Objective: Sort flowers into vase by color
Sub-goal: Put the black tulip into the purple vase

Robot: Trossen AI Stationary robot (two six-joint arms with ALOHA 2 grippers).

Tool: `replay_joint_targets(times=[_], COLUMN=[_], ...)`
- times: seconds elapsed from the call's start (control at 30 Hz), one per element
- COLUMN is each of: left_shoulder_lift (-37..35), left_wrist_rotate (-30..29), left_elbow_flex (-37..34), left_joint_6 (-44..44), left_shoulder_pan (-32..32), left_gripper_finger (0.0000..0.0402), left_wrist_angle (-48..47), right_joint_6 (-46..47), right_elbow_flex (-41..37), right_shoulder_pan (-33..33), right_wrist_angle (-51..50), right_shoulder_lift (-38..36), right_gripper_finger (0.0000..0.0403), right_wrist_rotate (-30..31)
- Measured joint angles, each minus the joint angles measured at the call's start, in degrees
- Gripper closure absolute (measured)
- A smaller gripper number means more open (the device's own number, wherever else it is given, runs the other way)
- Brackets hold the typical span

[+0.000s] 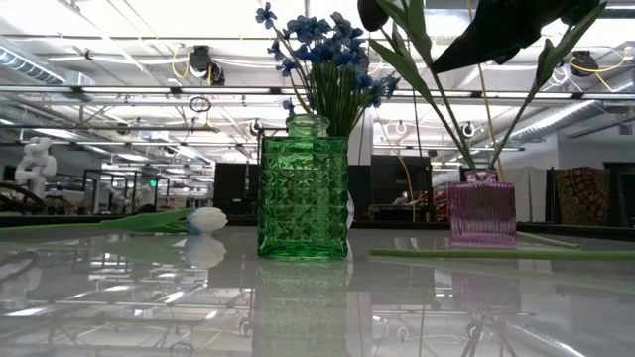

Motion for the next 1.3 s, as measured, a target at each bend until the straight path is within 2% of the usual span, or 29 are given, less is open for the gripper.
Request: replay_joint_targets(times=[0.17,0.37,0.7,0.97,1.07,1.2,1.3], left_shoulder_lift=[0.0,0.0,0.0,0.0,0.0,0.0,0.0], left_wrist_rotate=[0.0,0.0,0.0,0.0,0.0,0.0,0.0], left_elbow_flex=[0.0,0.0,0.0,0.0,0.0,0.0,0.0], left_joint_6=[0.0,0.0,0.1,0.2,0.2,0.2,0.2], left_shoulder_pan=[0.0,0.0,0.0,0.0,0.0,0.0,0.0], left_gripper_finger=[0.0262,0.0262,0.0262,0.0262,0.0262,0.0262,0.0262], left_wrist_angle=[-0.1,-0.2,-0.2,-0.2,-0.2,-0.2,-0.2], right_joint_6=[-0.1,0.7,6.8,2.1,0.8,0.0,-1.2], right_elbow_flex=[0.0,0.0,0.0,0.0,0.0,0.0,0.0], right_shoulder_pan=[0.0,0.4,0.6,0.0,-0.6,-1.2,-1.2], right_wrist_angle=[-0.2,-0.4,-8.8,-0.5,1.3,1.5,2.7], right_shoulder_lift=[-1.3,-1.8,-3.0,-0.9,0.5,1.5,1.5], right_gripper_finger=[0.0395,0.0392,0.0315,0.0240,0.0216,0.0205,0.0219], right_wrist_rotate=[-0.1,-3.2,-5.8,-5.2,-2.8,-1.0,-1.0])
